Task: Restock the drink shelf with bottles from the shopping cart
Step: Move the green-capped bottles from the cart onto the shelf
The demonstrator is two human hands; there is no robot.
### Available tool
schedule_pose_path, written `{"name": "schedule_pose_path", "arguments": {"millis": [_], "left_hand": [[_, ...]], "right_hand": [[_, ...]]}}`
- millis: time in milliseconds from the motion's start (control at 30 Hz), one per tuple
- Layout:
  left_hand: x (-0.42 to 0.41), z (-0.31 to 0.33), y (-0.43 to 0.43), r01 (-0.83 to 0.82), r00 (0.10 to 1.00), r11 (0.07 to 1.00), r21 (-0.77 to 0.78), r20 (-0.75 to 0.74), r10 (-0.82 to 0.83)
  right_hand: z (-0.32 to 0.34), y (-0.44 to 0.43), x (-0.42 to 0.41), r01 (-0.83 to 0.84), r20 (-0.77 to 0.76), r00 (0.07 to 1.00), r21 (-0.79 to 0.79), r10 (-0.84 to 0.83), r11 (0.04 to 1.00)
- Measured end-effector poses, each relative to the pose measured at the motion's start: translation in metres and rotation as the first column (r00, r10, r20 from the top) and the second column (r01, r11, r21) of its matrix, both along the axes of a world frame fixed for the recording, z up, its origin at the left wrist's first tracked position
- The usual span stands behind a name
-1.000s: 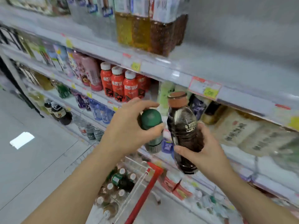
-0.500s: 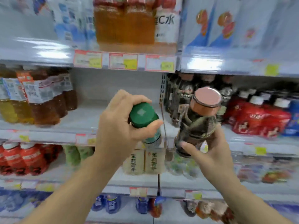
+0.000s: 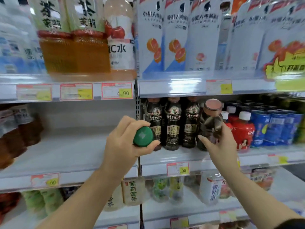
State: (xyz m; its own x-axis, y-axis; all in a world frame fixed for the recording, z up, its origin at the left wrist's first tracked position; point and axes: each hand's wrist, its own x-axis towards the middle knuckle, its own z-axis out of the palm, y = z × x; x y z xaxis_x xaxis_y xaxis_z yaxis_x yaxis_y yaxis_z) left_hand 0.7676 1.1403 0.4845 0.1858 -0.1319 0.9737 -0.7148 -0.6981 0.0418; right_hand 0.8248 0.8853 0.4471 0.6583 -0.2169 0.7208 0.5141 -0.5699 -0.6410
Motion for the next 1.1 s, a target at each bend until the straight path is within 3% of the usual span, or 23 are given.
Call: {"name": "schedule_pose_path", "arguments": {"millis": [133, 333, 400, 500, 567, 633, 700, 767, 833, 967, 1100], "left_hand": [[0.009, -0.006, -0.002, -0.036, 0.999, 0.998, 0.060, -0.014, 0.037], [0.026, -0.004, -0.001, -0.103, 0.985, 0.995, 0.012, -0.134, 0.104], [0.031, 0.001, -0.003, -0.136, 0.967, 0.990, -0.045, -0.222, 0.123], [0.037, 0.010, -0.003, -0.182, 0.904, 0.965, -0.191, -0.419, 0.087], [0.041, 0.014, -0.003, -0.163, 0.861, 0.940, -0.298, -0.508, -0.012], [0.047, 0.016, -0.004, -0.133, 0.810, 0.902, -0.411, -0.569, -0.140], [0.054, 0.013, -0.005, -0.127, 0.758, 0.891, -0.435, -0.622, -0.196], [0.061, 0.007, -0.004, -0.092, 0.684, 0.897, -0.432, -0.682, -0.259], [0.062, 0.004, -0.002, -0.058, 0.598, 0.890, -0.451, -0.730, -0.331], [0.062, 0.003, 0.014, 0.035, 0.494, 0.890, -0.455, -0.766, -0.411], [0.061, -0.016, 0.041, 0.106, 0.415, 0.923, -0.371, -0.826, -0.380]], "right_hand": [[0.001, 0.001, 0.017, 0.032, -0.091, 0.996, 0.083, -0.024, 0.996], [-0.007, 0.008, 0.031, 0.257, -0.131, 0.958, 0.007, -0.253, 0.967], [-0.010, 0.009, 0.029, 0.359, -0.122, 0.924, -0.043, -0.361, 0.932], [-0.013, 0.015, 0.016, 0.389, -0.026, 0.921, 0.035, -0.388, 0.921], [-0.011, 0.032, 0.000, 0.286, 0.130, 0.948, 0.048, -0.290, 0.957], [-0.009, 0.054, -0.012, 0.046, 0.179, 0.983, -0.077, -0.031, 0.996], [-0.007, 0.078, -0.015, -0.227, -0.001, 0.973, -0.198, 0.231, 0.954], [-0.008, 0.102, -0.011, -0.395, -0.222, 0.910, -0.200, 0.351, 0.897], [-0.008, 0.120, -0.005, -0.436, -0.313, 0.875, -0.181, 0.369, 0.882], [-0.008, 0.138, 0.002, -0.460, -0.354, 0.847, -0.116, 0.396, 0.880], [-0.010, 0.147, 0.005, -0.493, -0.374, 0.825, -0.107, 0.425, 0.863]]}}
